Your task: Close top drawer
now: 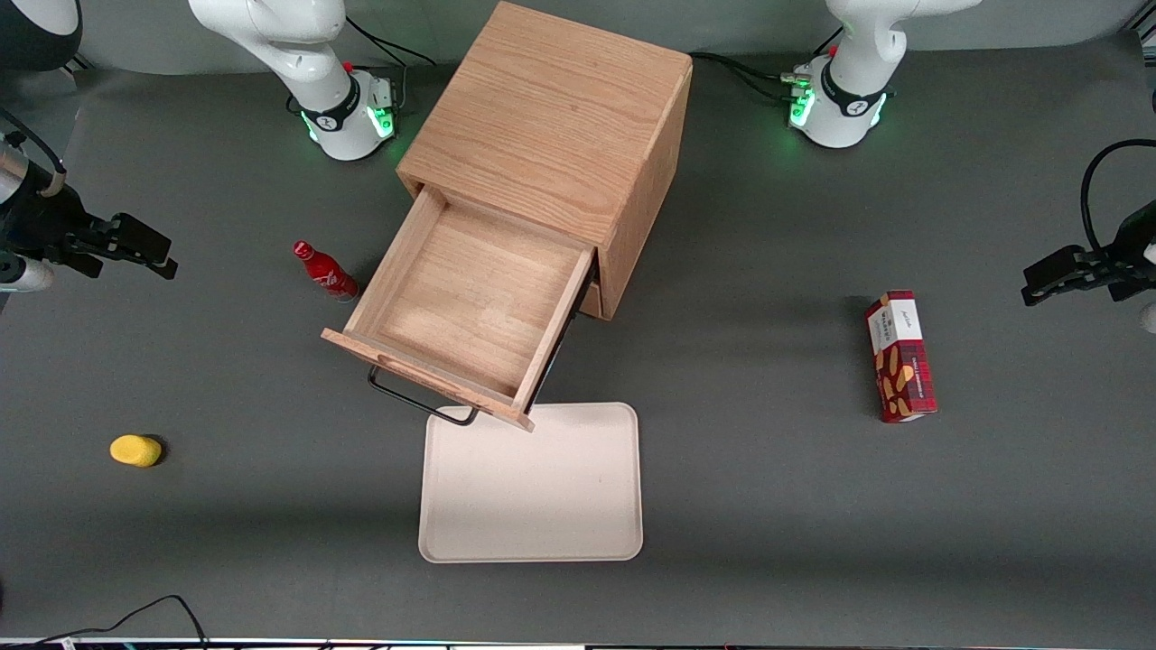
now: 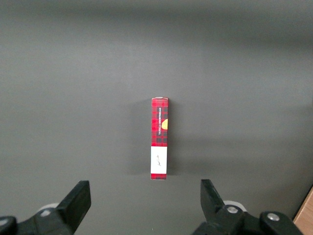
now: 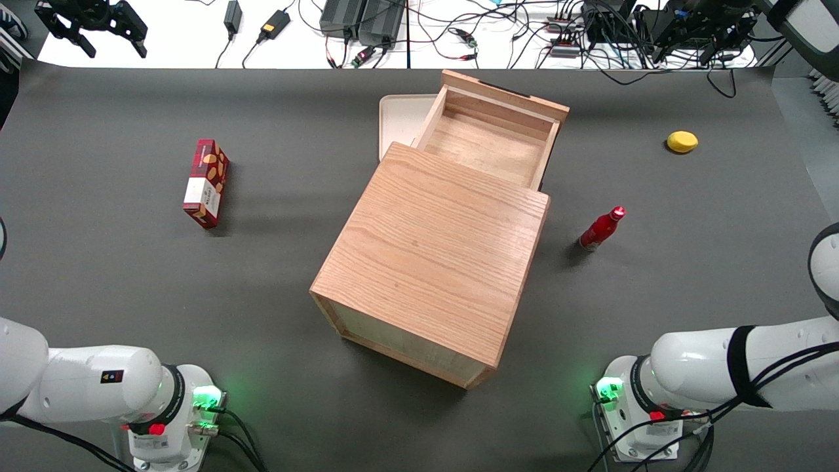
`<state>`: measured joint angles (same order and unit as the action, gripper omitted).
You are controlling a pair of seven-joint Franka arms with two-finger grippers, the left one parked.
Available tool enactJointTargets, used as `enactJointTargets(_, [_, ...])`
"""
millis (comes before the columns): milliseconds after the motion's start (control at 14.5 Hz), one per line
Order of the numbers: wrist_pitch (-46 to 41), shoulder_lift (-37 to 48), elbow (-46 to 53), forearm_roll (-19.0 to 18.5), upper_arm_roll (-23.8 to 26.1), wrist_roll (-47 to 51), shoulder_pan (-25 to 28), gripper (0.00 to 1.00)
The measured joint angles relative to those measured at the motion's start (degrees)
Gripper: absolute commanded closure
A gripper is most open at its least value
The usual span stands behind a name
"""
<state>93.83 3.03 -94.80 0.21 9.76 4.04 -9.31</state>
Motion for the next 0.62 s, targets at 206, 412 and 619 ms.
enactJointTargets(206, [-0.1, 0.0, 0.0, 0.0, 0.0, 0.0, 0.0, 0.00])
enactJointTargets(412, [-0.1, 0.0, 0.1, 0.0, 0.0, 0.0, 0.0, 0.00])
enactJointTargets(619, [0.0, -1.7, 1.8, 0.0, 0.6, -1.1, 0.2, 0.00])
